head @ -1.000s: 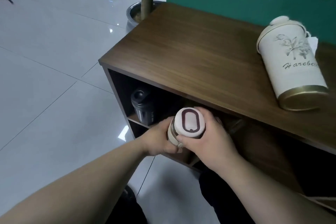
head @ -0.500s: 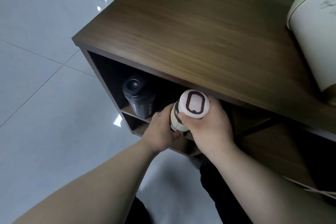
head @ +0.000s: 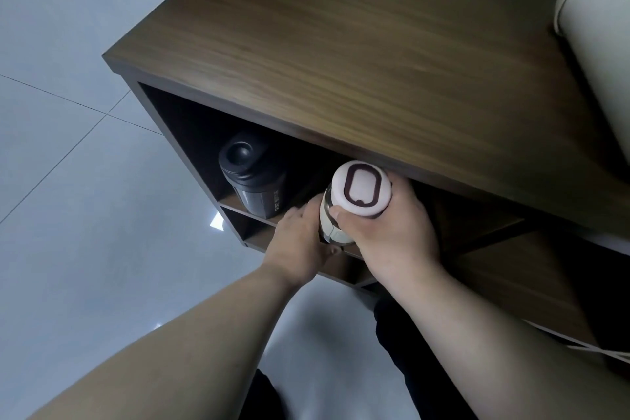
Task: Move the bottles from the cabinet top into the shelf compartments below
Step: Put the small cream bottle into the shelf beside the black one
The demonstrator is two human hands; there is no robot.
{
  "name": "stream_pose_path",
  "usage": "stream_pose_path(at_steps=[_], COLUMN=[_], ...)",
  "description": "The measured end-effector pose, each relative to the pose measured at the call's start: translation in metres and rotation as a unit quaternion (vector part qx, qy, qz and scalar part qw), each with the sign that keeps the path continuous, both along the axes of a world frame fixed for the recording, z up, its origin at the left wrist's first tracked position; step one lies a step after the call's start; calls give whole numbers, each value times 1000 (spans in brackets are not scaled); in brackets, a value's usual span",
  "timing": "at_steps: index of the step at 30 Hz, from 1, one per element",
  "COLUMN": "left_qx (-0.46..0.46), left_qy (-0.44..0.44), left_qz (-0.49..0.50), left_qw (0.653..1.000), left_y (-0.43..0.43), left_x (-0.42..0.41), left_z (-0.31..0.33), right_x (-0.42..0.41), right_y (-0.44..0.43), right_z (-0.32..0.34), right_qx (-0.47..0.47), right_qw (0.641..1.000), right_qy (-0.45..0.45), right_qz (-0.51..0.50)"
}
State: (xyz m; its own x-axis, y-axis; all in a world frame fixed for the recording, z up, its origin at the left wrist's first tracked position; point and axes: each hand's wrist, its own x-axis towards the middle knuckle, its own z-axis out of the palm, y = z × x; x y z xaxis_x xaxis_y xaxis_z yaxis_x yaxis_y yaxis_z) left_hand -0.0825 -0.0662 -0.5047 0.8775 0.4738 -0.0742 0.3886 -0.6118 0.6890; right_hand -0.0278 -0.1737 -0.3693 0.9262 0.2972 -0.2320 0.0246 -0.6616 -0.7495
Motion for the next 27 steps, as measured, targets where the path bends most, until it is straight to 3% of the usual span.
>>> stream_pose_path(at_steps=[27], left_qx=[28], left_qy=[3], left_qz=[-19], left_qw=[999], left_y=[1], left_x=[1], left_z=[5], right_x=[1], right_y=[-2], right_z=[-6], right_qx=[-23], right_qw=[999], right_qy=[-10], right_qz=[-23])
